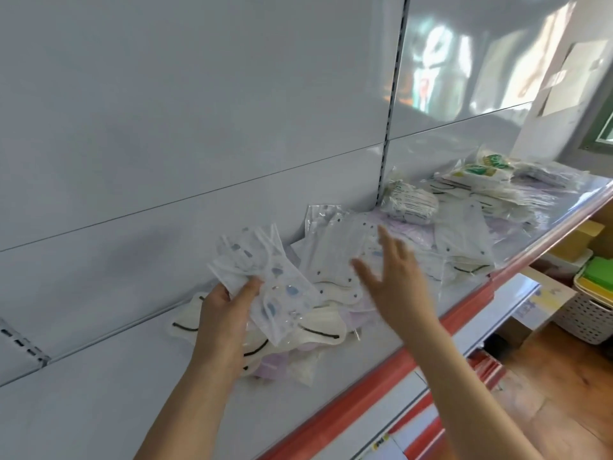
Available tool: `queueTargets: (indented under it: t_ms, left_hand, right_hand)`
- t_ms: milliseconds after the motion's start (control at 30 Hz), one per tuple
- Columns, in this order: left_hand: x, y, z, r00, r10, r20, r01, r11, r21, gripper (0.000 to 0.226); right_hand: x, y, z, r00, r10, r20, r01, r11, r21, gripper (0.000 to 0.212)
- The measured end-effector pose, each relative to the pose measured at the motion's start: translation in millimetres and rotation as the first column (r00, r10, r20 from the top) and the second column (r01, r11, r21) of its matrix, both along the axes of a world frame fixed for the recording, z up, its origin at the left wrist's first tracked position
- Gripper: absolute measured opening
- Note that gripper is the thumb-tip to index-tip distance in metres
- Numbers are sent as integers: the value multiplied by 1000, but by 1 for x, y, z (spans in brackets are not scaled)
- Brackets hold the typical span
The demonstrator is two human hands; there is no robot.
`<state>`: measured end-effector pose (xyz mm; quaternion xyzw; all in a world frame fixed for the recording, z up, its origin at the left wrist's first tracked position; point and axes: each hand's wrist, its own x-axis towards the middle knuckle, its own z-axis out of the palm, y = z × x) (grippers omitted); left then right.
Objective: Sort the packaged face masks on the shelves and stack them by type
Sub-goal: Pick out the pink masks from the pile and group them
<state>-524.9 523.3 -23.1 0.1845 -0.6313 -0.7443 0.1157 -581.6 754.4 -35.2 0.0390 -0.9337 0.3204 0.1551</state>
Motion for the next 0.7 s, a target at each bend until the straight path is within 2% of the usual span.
queueTargets:
  t_ms: [33,100,167,333,400,500,533,600,633,700]
  left_hand:
    - [-2,-2,-1,1000,-1,7,1,1000,-5,10]
    - [-4,-3,-2,1000,-1,3,1,1000,-13,9]
    - [-3,0,-2,1000,-12,-8,12,1000,-16,12]
    - [8,2,-4,999,-35,-4,35,999,-25,18]
    - [11,4,1,999,-48,-19,47,999,-23,18]
    - [8,4,2,1000,-6,-10,6,1000,-5,11]
    - [8,4,2,1000,8,-5,-8,1000,-24,10]
    - [10,9,4,1000,-1,-14,0,999,-37,16]
    - [12,12,4,999,-26,-31,26,1000,-2,22]
    - [18,17,9,990,-122,-76,127,990,65,39]
  right_hand:
    - [-14,22,-1,992,-116,51,108,985,133,86]
    - [-33,54,-6,952,-249,180,191,939,287,89]
    - [-40,66,-15,944,-269,191,206,934,293,83]
    - [-25,56,-21,950,-305,64,288,938,194,35]
    - [-16,50,-11,951,-308,9,306,947,94,24]
    - [5,36,17,989,-143,26,144,947,-287,22]
    - [16,28,28,998,-39,53,58,901,-430,24]
    - [34,5,44,979,183,90,-73,727,-683,20]
    - [40,-10,45,956,270,116,-100,670,-735,19]
    - [46,-43,35,926,343,156,-147,711,-688,21]
